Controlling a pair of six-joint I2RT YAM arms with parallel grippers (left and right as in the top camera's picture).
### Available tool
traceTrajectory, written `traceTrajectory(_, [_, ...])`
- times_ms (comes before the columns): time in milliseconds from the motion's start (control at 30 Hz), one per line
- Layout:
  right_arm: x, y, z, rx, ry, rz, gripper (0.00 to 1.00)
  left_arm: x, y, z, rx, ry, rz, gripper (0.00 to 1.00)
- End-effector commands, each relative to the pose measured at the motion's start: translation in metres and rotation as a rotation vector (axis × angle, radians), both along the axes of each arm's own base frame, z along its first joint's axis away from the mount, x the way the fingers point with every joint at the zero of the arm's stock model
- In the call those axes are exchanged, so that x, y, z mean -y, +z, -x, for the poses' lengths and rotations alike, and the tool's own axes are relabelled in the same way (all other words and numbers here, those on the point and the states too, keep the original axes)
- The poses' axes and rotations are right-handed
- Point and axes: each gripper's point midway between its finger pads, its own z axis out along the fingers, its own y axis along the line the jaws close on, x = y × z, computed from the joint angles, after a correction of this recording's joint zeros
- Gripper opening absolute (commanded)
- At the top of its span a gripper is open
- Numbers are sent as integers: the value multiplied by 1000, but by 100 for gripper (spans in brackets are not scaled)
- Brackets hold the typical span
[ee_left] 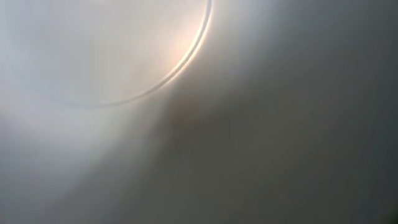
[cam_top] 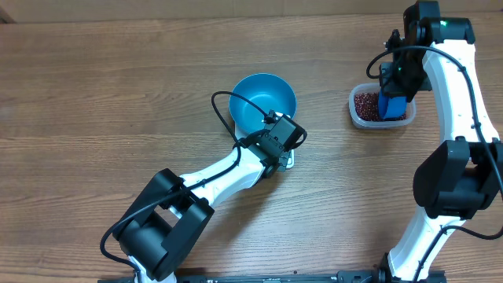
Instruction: Scoop item into bowl and weigh 150g on scale
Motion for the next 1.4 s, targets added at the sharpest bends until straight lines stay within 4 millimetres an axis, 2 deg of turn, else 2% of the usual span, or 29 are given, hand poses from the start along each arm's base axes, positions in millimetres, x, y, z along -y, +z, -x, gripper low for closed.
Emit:
traceTrajectory(0, [1,-5,0,-12,-13,-4,4,1,-1,3,-3,-23,-17,4])
traceTrajectory(67, [1,-5,0,-12,-13,-4,4,2,10,2,12,-23,-1,4])
traceTrajectory(200, [1,-5,0,-12,-13,-4,4,7,51,0,76,-26,74,4])
traceTrajectory(267, [1,-6,1,-13,-13,-4,4,11,76,0,110,-22,135,4])
traceTrajectory(300, [1,-6,1,-13,-13,-4,4,11,94,0,140,-18,169,4])
traceTrajectory(333, [1,-6,1,-13,-13,-4,4,11,103,0,157,-19,184,4])
traceTrajectory(367, [1,-6,1,-13,-13,-4,4,9,129,1,203,-19,225,4])
traceTrajectory(400, [1,-5,1,-13,-13,-4,4,7,142,2,226,-18,241,4])
traceTrajectory(467, [1,-6,1,-13,-13,-4,4,5,160,4,258,-16,271,4])
traceTrajectory(533, [1,-6,1,-13,-13,-4,4,3,169,5,275,-17,287,4])
traceTrajectory(667, [1,-5,0,-12,-13,-4,4,3,149,13,203,-15,258,4])
traceTrajectory(700, [1,-5,0,-12,-13,-4,4,10,129,23,120,-50,246,4])
traceTrajectory(967, [1,-5,0,-12,-13,-4,4,23,59,48,-57,-151,115,4])
traceTrajectory(1100, [1,-5,0,-12,-16,-5,4,28,36,40,-66,-146,95,4])
traceTrajectory(1233, [1,-5,0,-11,-16,-5,4,31,24,25,-18,-140,72,4])
traceTrajectory(1367, [1,-5,-3,0,-16,-4,4,28,8,22,-21,-128,37,4])
